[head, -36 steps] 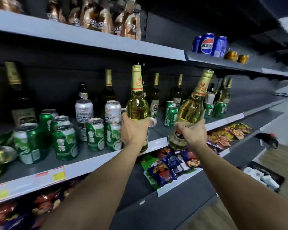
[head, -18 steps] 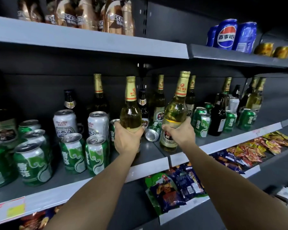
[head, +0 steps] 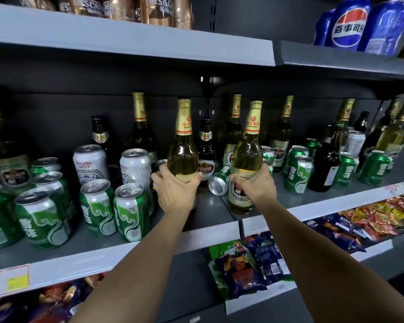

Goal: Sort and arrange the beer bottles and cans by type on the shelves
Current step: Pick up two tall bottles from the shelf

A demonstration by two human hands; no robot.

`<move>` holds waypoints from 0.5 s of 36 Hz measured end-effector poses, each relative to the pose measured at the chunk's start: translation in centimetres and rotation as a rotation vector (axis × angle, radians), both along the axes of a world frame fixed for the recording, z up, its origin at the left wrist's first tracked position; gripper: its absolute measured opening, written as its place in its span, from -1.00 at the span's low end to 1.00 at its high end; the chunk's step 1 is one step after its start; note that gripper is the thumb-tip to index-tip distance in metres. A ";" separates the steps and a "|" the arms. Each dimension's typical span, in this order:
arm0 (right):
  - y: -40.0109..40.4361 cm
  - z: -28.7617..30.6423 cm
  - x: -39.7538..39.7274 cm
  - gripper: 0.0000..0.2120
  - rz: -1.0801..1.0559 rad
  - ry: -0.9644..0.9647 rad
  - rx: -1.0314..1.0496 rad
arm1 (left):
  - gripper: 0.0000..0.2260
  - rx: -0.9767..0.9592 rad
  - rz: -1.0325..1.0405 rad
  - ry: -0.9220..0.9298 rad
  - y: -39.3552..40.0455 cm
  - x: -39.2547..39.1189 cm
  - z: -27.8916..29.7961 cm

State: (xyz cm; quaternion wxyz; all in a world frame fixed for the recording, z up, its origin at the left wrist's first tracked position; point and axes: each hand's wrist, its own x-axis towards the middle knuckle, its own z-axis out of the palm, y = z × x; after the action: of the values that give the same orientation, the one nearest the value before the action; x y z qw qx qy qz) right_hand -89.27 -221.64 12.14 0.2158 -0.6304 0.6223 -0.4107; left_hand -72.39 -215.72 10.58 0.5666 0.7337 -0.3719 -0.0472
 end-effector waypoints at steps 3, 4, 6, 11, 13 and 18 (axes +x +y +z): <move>-0.4 -0.1 -0.3 -0.20 0.030 -0.014 0.001 | -0.24 0.036 0.061 -0.022 0.0 -0.5 0.0; -0.4 -0.2 -0.4 -0.19 0.041 -0.023 0.006 | -0.24 0.039 0.081 -0.021 0.0 -0.8 0.0; -0.5 -0.4 -0.5 -0.20 0.059 -0.037 0.009 | -0.23 0.039 0.112 -0.013 0.1 -1.4 0.0; -0.1 -0.3 -0.8 -0.23 0.095 -0.021 0.047 | -0.25 0.050 0.118 0.006 0.6 -2.5 -0.1; 0.2 -0.4 -1.3 -0.20 0.121 -0.002 0.054 | -0.25 0.046 0.105 0.013 0.8 -2.7 -0.3; 1.3 -1.5 -2.6 -0.27 0.162 0.033 0.078 | -0.33 0.062 0.107 0.052 1.9 -3.6 -0.7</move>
State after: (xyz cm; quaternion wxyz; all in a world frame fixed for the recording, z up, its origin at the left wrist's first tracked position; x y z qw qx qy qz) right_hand -91.85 -220.35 10.62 0.2626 -0.6766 0.5882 -0.3568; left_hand -75.98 -213.81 9.83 0.5546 0.7684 -0.3158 -0.0473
